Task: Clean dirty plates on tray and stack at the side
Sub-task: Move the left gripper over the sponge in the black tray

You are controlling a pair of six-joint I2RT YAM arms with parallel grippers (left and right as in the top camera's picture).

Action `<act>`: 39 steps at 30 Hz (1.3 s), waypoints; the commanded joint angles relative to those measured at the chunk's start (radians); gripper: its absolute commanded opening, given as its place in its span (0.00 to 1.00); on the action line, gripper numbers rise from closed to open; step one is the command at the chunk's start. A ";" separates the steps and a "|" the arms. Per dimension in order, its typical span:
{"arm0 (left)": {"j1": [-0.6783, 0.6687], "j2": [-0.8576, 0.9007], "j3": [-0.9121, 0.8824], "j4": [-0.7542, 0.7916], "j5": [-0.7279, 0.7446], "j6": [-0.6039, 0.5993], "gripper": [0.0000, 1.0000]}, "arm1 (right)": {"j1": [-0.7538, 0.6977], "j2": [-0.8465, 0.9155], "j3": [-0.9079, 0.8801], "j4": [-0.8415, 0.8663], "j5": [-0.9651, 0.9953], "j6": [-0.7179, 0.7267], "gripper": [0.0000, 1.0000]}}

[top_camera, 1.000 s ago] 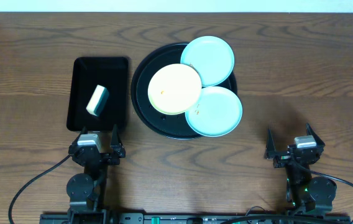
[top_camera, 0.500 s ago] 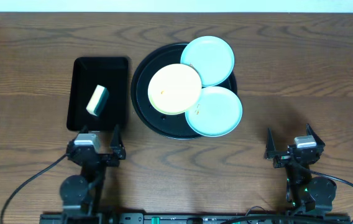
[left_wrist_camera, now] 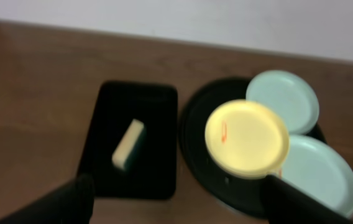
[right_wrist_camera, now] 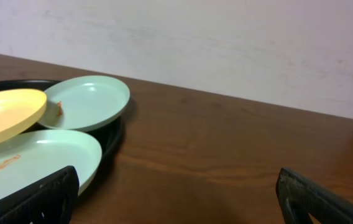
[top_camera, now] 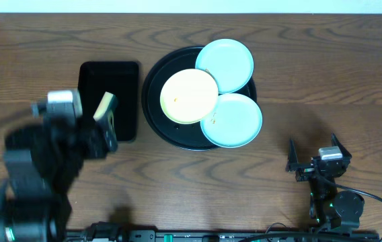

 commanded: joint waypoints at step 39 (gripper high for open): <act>-0.005 1.051 0.154 -0.017 -0.359 0.128 0.58 | -0.005 -0.005 -0.001 -0.005 -0.002 -0.008 0.99</act>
